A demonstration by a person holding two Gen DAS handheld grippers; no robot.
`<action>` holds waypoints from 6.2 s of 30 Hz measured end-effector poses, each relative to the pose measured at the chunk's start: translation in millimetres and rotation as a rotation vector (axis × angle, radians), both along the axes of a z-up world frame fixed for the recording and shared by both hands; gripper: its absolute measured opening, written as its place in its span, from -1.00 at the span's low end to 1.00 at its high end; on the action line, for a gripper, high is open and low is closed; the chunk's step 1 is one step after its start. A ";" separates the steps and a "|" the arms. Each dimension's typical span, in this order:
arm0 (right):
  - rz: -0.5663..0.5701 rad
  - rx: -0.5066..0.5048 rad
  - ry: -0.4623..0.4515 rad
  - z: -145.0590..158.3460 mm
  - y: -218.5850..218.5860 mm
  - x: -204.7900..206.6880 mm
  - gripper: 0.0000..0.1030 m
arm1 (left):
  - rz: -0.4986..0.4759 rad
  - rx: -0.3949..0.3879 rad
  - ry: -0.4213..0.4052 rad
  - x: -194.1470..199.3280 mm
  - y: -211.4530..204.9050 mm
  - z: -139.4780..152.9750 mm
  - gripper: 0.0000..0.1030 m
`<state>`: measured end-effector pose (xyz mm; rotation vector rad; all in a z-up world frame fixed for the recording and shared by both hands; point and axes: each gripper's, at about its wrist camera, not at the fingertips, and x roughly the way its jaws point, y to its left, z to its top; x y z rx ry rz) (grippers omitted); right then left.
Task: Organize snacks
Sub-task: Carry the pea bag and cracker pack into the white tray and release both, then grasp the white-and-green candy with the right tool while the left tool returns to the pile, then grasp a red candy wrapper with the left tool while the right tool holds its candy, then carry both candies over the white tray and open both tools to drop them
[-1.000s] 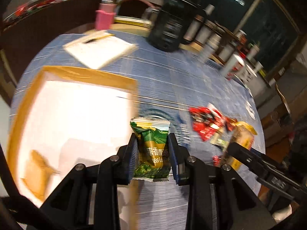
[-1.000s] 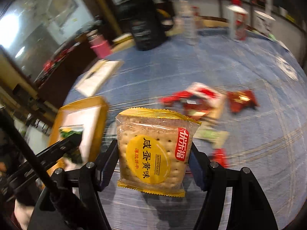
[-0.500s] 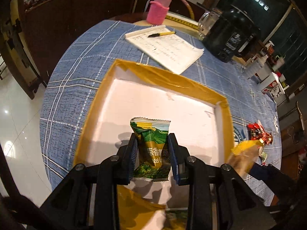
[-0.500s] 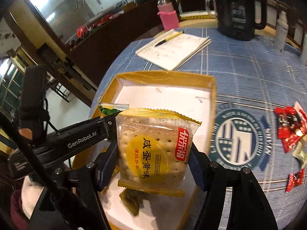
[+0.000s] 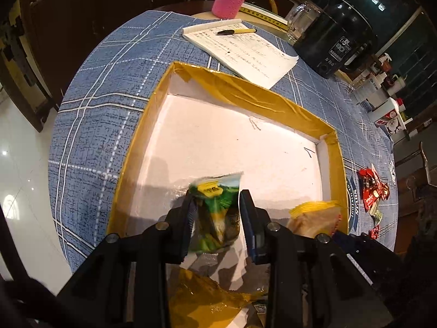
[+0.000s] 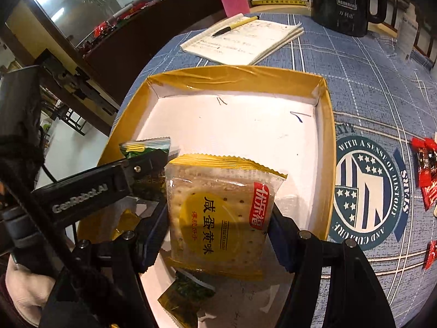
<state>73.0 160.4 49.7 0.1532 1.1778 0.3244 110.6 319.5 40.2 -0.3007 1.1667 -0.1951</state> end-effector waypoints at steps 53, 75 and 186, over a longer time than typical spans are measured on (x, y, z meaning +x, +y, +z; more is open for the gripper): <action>-0.336 -0.166 -0.098 31.4 -283.9 -95.7 0.34 | -0.093 0.346 -0.153 -104.6 -240.5 78.7 0.32; 0.064 -0.190 -0.085 -16.2 -294.1 -12.0 0.12 | -0.189 0.090 -0.020 -106.3 -274.7 19.3 0.31; 0.174 -0.015 -0.007 19.5 5.9 -101.4 -0.29 | -0.020 0.377 -0.147 -127.9 -27.5 70.5 0.34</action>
